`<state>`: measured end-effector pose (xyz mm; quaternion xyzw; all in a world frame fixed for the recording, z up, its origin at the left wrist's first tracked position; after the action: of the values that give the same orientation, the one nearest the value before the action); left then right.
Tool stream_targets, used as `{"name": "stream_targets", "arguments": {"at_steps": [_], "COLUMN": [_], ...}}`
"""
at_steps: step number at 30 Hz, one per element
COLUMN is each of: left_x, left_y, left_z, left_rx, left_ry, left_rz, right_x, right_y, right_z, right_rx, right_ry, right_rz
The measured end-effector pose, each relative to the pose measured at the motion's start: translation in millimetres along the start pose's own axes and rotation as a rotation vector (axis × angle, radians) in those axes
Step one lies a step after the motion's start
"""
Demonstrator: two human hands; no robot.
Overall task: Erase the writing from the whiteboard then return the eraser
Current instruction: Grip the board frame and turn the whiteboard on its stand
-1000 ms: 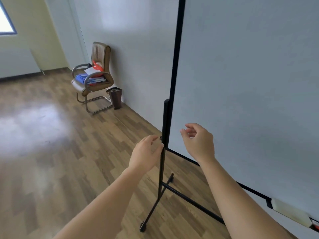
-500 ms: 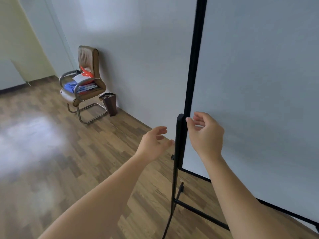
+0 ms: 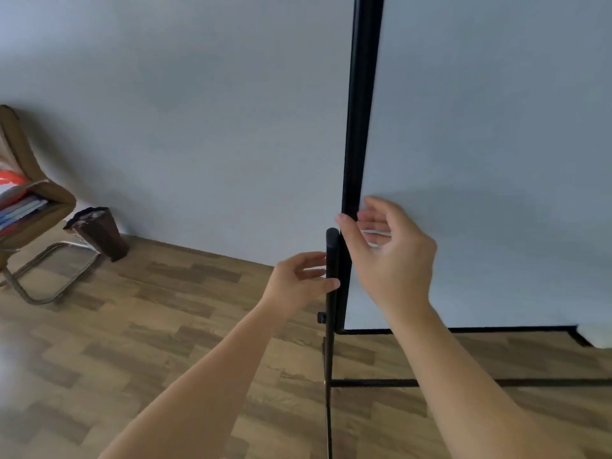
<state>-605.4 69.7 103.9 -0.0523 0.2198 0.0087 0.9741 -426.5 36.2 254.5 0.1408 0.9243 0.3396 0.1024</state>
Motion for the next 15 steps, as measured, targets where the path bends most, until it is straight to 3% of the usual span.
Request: {"name": "stream_targets", "arguments": {"at_steps": [7, 10, 15], "left_x": [29, 37, 43], "left_y": [20, 24, 27], "left_z": [-23, -34, -21], "left_rx": [-0.047, -0.091, -0.098], "left_ry": [-0.111, -0.236, -0.242], "left_rz": [-0.276, -0.331, -0.347], "right_x": [10, 13, 4], "right_y": [-9, -6, 5], "right_z": [-7, -4, 6], "right_rx": [0.212, 0.303, 0.385], "right_ry": [-0.114, -0.138, -0.166], "right_rz": [0.232, 0.297, 0.32]}}
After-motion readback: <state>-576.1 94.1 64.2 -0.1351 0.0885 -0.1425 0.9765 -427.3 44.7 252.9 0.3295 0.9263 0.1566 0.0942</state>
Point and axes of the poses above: each hand's wrist, its own y-axis towards the middle knuckle, its own x-axis out of the palm, z = x × y, the point moved 8 cm from there along y, towards the middle knuckle, and after that the axes turned 13 degrees about y, right-handed, at the moved point
